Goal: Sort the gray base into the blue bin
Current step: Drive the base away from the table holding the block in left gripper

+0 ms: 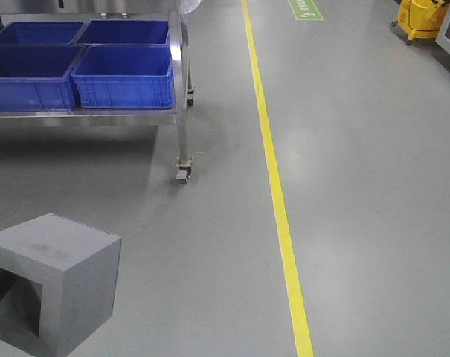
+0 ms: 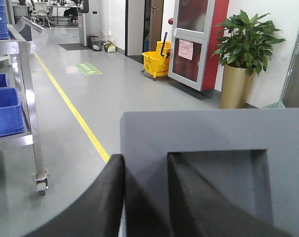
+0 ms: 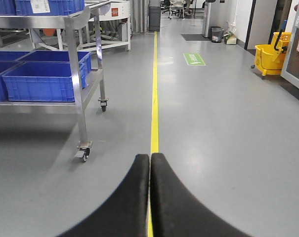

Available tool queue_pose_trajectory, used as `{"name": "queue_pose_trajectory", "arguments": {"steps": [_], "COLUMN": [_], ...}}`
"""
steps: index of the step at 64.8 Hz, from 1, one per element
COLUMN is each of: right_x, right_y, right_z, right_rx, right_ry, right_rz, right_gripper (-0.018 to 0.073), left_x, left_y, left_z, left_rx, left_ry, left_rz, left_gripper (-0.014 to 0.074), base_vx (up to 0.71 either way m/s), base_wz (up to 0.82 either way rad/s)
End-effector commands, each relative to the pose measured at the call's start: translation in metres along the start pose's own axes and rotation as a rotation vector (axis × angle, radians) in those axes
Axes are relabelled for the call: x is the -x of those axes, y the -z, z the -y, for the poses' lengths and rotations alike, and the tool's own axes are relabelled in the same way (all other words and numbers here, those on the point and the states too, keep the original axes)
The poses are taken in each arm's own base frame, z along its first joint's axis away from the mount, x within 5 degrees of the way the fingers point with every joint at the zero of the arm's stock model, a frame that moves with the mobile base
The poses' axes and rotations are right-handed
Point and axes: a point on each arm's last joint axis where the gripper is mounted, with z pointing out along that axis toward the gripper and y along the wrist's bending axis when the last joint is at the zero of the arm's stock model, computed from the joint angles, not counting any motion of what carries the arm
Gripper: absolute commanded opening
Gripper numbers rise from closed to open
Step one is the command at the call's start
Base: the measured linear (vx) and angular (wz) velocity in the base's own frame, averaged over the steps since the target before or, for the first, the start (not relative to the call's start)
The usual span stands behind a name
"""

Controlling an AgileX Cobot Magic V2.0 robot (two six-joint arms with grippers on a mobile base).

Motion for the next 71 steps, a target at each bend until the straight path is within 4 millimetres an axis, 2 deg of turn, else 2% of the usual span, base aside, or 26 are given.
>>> {"name": "queue_pose_trajectory", "arguments": {"steps": [1, 71], "right_x": [0.0025, 0.0025], "right_y": [0.0001, 0.0001], "right_z": [0.0000, 0.0000], "right_rx": [-0.003, -0.003], "right_ry": [0.011, 0.011], "right_rz": [0.071, 0.071], "right_gripper": [-0.0009, -0.0009], "left_x": [0.0206, 0.0206], "left_y": [0.0013, 0.0013], "left_z": [0.0039, 0.0039], "left_rx": [-0.032, -0.032], "left_ry": [0.013, 0.013], "left_rz": [0.131, 0.131], "left_gripper": [-0.0006, -0.0006], "base_vx": [0.39, 0.40], "base_wz": [-0.03, 0.10]}}
